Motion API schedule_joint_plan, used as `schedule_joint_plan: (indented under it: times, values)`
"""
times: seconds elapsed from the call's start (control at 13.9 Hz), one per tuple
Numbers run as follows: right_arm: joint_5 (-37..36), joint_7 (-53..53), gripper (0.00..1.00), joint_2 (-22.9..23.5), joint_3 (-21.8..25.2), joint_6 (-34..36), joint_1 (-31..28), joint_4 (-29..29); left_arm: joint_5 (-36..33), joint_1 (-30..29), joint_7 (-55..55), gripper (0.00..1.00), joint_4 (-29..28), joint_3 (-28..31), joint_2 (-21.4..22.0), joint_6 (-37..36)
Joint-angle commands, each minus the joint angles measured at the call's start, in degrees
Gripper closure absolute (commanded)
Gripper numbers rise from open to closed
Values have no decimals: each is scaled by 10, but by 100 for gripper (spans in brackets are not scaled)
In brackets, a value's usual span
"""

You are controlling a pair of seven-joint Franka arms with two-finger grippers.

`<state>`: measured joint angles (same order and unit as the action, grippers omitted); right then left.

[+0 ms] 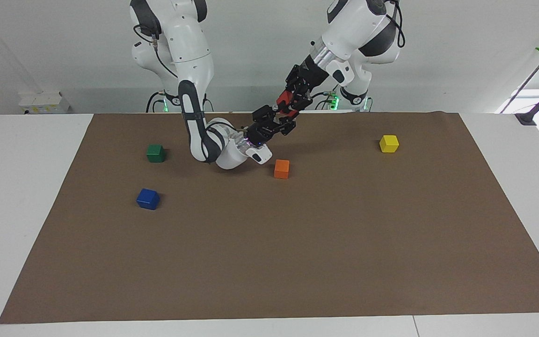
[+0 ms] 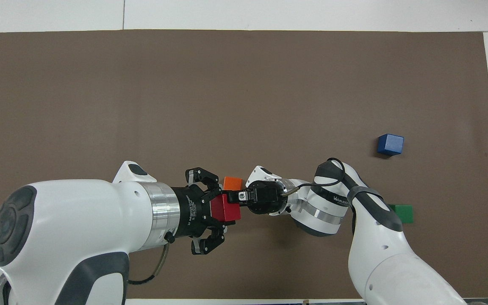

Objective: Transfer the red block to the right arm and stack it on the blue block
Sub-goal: 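Close the right gripper on the red cube held by the left gripper, then open the left gripper and pull it back from the red cube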

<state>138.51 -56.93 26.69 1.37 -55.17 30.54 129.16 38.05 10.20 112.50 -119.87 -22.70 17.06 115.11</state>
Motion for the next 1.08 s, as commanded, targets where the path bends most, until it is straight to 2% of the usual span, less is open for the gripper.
schedule_joint_plan:
  times: [0.0, 0.07, 0.14, 0.22, 0.29, 0.57, 0.79, 1.0]
  values:
    - [-23, 23, 100, -25, -3, -18, -2, 17, 12, 4, 8, 100, -12, 0, 16, 10]
    - [-24, 25, 100, -30, -3, -25, -2, 17, 12, 4, 7, 100, -12, 0, 16, 10]
    - [-24, 28, 100, -34, -2, -30, -5, 17, 11, 5, 5, 71, -12, 0, 16, 9]
    - [-24, 33, 100, -37, -2, -33, -9, 16, 11, 6, 9, 9, -12, -1, 16, 9]
    - [-25, 40, 100, -38, -2, -34, -12, 15, 11, 5, 10, 0, -9, -1, 15, 6]
    - [-33, 44, 100, -38, -1, -34, -17, 11, 4, -1, 4, 0, -5, 1, 15, 1]
    - [-46, 59, 100, -42, -1, -47, -28, 5, -3, -28, 1, 0, 8, 5, 20, -55]
    - [-92, 99, 100, -72, 0, -116, -64, -4, -27, -60, -39, 0, 9, 6, 38, -109]
